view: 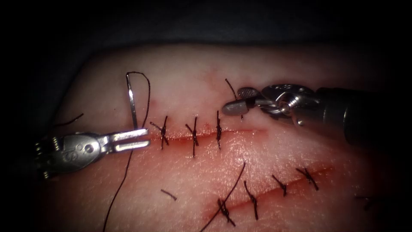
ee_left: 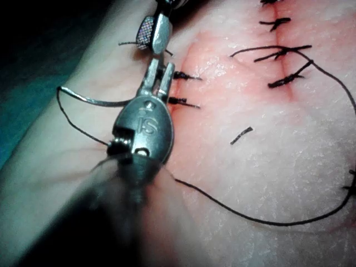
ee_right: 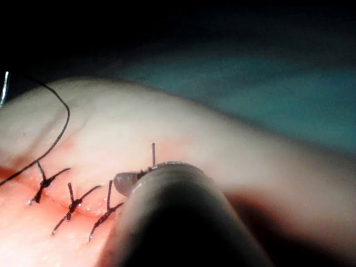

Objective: Wound Closure
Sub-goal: Pull tail slightly to lengthen

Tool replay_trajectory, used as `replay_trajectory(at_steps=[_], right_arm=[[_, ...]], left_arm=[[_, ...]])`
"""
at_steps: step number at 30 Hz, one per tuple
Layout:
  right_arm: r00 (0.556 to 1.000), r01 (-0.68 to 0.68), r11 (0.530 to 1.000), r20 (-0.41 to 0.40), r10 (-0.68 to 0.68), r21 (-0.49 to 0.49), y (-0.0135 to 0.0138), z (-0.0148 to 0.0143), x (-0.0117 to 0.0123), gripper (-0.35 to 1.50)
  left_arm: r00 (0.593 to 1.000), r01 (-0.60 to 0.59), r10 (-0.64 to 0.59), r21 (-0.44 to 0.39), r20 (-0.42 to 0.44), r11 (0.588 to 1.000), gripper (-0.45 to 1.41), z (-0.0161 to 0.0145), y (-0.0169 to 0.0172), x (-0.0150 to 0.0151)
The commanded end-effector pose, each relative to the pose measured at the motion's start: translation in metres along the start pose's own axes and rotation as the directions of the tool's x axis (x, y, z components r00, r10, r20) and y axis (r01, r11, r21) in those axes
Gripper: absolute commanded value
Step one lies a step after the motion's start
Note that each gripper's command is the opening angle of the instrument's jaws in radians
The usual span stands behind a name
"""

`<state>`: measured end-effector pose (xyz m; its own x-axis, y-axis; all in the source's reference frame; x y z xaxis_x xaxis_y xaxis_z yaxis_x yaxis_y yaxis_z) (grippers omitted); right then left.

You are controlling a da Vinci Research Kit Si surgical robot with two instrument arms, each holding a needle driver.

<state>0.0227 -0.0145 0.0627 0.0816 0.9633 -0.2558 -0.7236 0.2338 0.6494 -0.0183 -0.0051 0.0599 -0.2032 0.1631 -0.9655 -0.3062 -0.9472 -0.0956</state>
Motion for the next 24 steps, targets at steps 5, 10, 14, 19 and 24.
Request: replay_trajectory(at_steps=[5, 10, 14, 19, 24], right_arm=[[0.999, 0.053, 0.999, -0.006, -0.053, 0.003, -0.0005, 0.0006, 0.0006, -0.22], [0.990, 0.092, 0.995, -0.111, -0.087, 0.046, -0.0011, -0.0008, 0.0009, -0.35], [0.980, 0.117, 0.991, -0.168, -0.105, 0.061, -0.0019, -0.0020, 0.0012, -0.35], [0.967, 0.134, 0.987, -0.229, -0.111, 0.084, -0.0027, -0.0031, 0.0019, -0.35], [0.962, 0.134, 0.986, -0.254, -0.106, 0.097, -0.0026, -0.0033, 0.0020, -0.35]], left_arm=[[1.000, -0.002, 0.002, 0.000, -0.002, 1.000, -0.45, 0.0008, -0.0004, -0.0001], [1.000, 0.001, -0.001, 0.000, -0.001, 1.000, -0.45, 0.0010, -0.0009, -0.0008], [1.000, 0.010, -0.010, 0.004, 0.013, 1.000, -0.45, 0.0010, -0.0016, -0.0016], [0.999, 0.018, -0.019, 0.019, 0.035, 1.000, -0.45, 0.0009, -0.0023, -0.0025], [0.999, 0.021, -0.022, 0.027, 0.049, 0.999, -0.45, 0.0007, -0.0028, -0.0031]])
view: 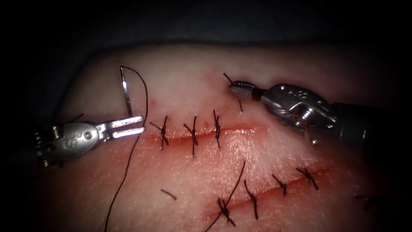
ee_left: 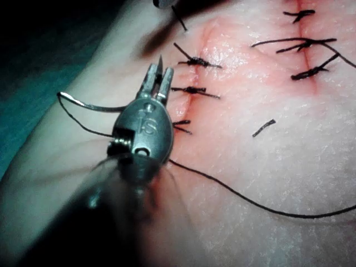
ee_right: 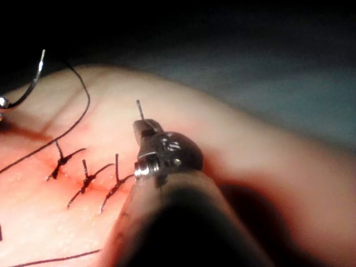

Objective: Wound Closure
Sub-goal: Pull tail slightly to lengthen, then pick up thread with left hand

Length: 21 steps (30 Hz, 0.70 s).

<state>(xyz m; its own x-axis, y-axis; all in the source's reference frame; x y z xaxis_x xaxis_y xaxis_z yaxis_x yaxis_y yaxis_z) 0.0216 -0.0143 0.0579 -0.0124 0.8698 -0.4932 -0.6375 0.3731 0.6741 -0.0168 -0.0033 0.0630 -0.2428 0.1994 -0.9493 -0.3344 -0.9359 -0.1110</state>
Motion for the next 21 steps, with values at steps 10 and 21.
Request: replay_trajectory(at_steps=[10, 21], right_arm=[[0.999, 0.011, 1.000, -0.051, -0.010, 0.018, -0.0003, 0.0002, 0.0017, -0.35], [0.979, 0.002, 0.993, -0.200, 0.023, 0.122, 0.0001, -0.0034, 0.0026, 1.38]], left_arm=[[0.999, 0.009, -0.010, 0.030, 0.041, 1.000, -0.45, 0.0014, -0.0026, -0.0022], [0.988, 0.097, -0.119, 0.207, 0.099, 0.974, 0.24, 0.0043, -0.0055, -0.0061]])
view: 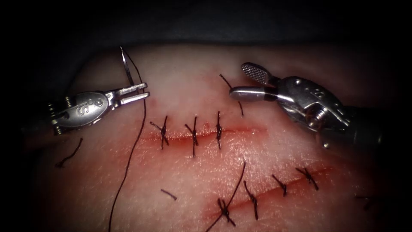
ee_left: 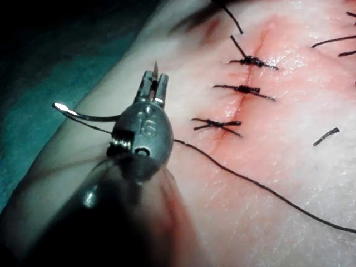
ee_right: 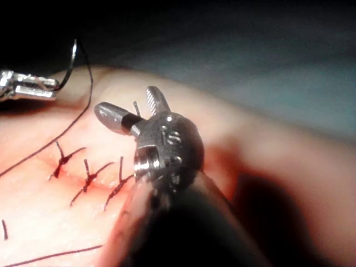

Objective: Wound Closure
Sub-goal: Pick up thread with left hand

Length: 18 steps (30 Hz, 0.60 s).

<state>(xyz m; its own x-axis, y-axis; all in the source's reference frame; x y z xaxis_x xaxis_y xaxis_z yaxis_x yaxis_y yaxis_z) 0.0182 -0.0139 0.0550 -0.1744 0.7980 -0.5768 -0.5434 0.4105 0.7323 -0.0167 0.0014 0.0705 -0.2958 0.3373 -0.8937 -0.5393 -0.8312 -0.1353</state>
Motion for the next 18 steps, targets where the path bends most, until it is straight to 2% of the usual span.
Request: replay_trajectory(at_steps=[1, 2, 3, 5, 9, 14, 16, 18], right_arm=[[1.000, -0.004, 1.000, -0.007, 0.004, 0.009, -0.0001, 0.0004, 0.0009, 1.38], [1.000, -0.008, 1.000, -0.008, 0.008, 0.015, -0.0001, -0.0005, 0.0017, 1.38], [1.000, -0.010, 1.000, -0.009, 0.010, 0.018, -0.0001, -0.0008, 0.0019, 1.36], [1.000, -0.012, 1.000, -0.008, 0.012, 0.027, 0.0000, -0.0016, 0.0023, 1.30], [1.000, -0.007, 1.000, -0.014, 0.007, 0.030, 0.0004, -0.0019, 0.0017, 1.23], [1.000, 0.002, 1.000, -0.015, -0.002, 0.025, 0.0010, -0.0011, 0.0003, 1.25], [1.000, 0.006, 1.000, -0.008, -0.006, 0.024, 0.0012, -0.0008, -0.0001, 1.25], [1.000, 0.009, 1.000, -0.001, -0.009, 0.024, 0.0013, -0.0006, -0.0005, 1.25]], left_arm=[[1.000, 0.026, -0.026, 0.019, 0.015, 0.999, 0.59, 0.0011, 0.0001, -0.0001], [0.998, 0.041, -0.044, 0.069, 0.048, 0.997, 0.94, 0.0011, 0.0005, -0.0004], [0.997, 0.050, -0.054, 0.072, 0.050, 0.996, 0.98, 0.0010, 0.0007, -0.0004], [0.993, 0.112, -0.114, 0.048, 0.024, 0.993, 1.18, 0.0000, 0.0017, 0.0000], [0.995, 0.103, -0.103, 0.022, -0.015, 0.994, 1.21, -0.0021, 0.0036, 0.0014], [0.993, 0.088, -0.091, -0.037, -0.073, 0.995, 1.21, -0.0055, 0.0067, 0.0032], [0.992, 0.086, -0.096, -0.114, -0.084, 0.990, 1.20, -0.0072, 0.0079, 0.0035], [0.993, 0.086, -0.099, -0.190, -0.059, 0.978, 1.20, -0.0087, 0.0088, 0.0036]])
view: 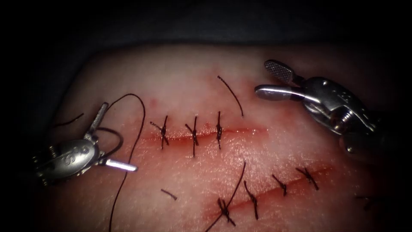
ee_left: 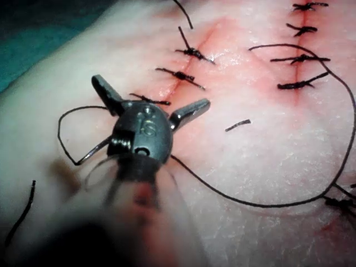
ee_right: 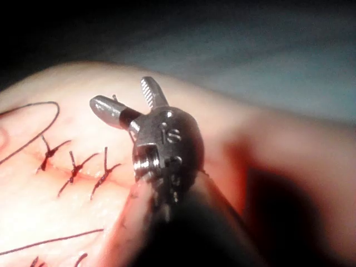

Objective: Wound Closure
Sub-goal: Pick up thread with left hand

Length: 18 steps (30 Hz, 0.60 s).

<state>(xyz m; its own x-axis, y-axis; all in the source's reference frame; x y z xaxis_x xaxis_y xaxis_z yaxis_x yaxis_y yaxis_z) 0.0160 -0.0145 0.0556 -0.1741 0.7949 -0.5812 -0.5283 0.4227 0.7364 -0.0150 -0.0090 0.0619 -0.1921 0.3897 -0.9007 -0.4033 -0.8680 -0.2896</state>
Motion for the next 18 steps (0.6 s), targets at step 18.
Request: replay_trajectory(at_steps=[18], right_arm=[[0.999, 0.019, 1.000, 0.035, -0.019, 0.013, -0.0011, 0.0010, -0.0012, 1.13]], left_arm=[[0.967, 0.075, -0.040, -0.131, 0.251, 0.988, 1.04, -0.0029, 0.0067, -0.0005]])
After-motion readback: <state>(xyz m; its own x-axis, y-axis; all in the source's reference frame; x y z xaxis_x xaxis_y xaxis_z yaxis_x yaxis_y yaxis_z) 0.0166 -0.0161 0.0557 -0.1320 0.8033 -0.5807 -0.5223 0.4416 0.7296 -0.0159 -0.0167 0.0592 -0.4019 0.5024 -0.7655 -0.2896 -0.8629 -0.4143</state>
